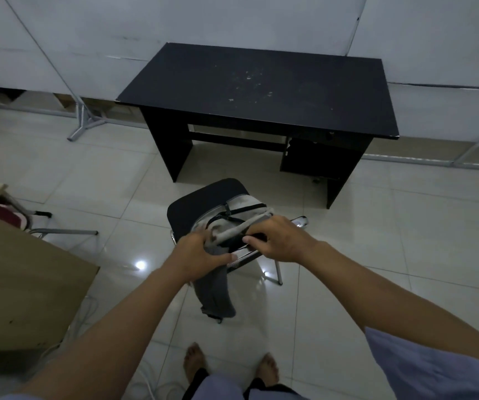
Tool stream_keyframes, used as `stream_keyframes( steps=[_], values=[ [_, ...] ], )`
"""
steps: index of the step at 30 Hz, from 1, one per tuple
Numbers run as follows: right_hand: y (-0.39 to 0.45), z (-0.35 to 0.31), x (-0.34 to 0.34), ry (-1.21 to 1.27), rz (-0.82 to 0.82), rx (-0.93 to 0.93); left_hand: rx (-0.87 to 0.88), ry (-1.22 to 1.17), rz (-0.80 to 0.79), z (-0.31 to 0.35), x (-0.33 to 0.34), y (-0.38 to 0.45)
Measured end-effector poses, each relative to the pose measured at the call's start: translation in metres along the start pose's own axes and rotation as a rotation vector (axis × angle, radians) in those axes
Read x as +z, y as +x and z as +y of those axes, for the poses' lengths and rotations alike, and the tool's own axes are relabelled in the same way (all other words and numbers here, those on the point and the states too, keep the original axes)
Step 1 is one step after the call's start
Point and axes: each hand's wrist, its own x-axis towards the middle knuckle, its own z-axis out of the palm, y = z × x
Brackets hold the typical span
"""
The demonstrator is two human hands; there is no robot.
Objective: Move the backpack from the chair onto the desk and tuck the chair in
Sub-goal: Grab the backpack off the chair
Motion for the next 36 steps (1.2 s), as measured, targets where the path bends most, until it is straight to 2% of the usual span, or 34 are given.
stream_keyframes(
  steps=[3,6,17,21,24,27,30,32,33,36],
  values=[
    [0.007,0.005,-0.005,-0.006,0.028,0.009,-0.251,-0.032,-0.003,-0.011,-0.012,-0.004],
    [0.011,0.004,-0.002,0.004,0.061,0.041,-0.293,-0.045,0.058,-0.012,-0.021,-0.001],
    [0.039,0.008,-0.003,0.028,0.387,0.302,0.004,0.315,0.333,0.005,-0.033,0.062],
    [0.061,0.012,-0.001,0.018,0.503,0.436,0.068,0.253,0.369,0.004,-0.029,0.098],
    [0.074,0.014,0.002,0.005,0.573,0.565,0.177,0.166,0.268,0.001,-0.018,0.117],
    [0.08,0.009,0.006,-0.014,0.627,0.685,0.388,0.103,0.118,-0.008,-0.014,0.127],
    [0.084,0.003,0.017,0.043,0.669,0.827,0.493,-0.018,0.077,-0.021,-0.028,0.139],
    [0.087,-0.003,0.03,0.093,0.71,0.895,0.422,-0.143,0.062,-0.024,-0.038,0.15],
    [0.091,-0.007,0.036,0.131,0.745,0.927,0.349,-0.202,0.002,-0.023,-0.042,0.156],
    [0.105,-0.021,0.048,0.332,0.867,1.101,0.11,-0.23,-0.323,-0.02,-0.037,0.176]
  ],
)
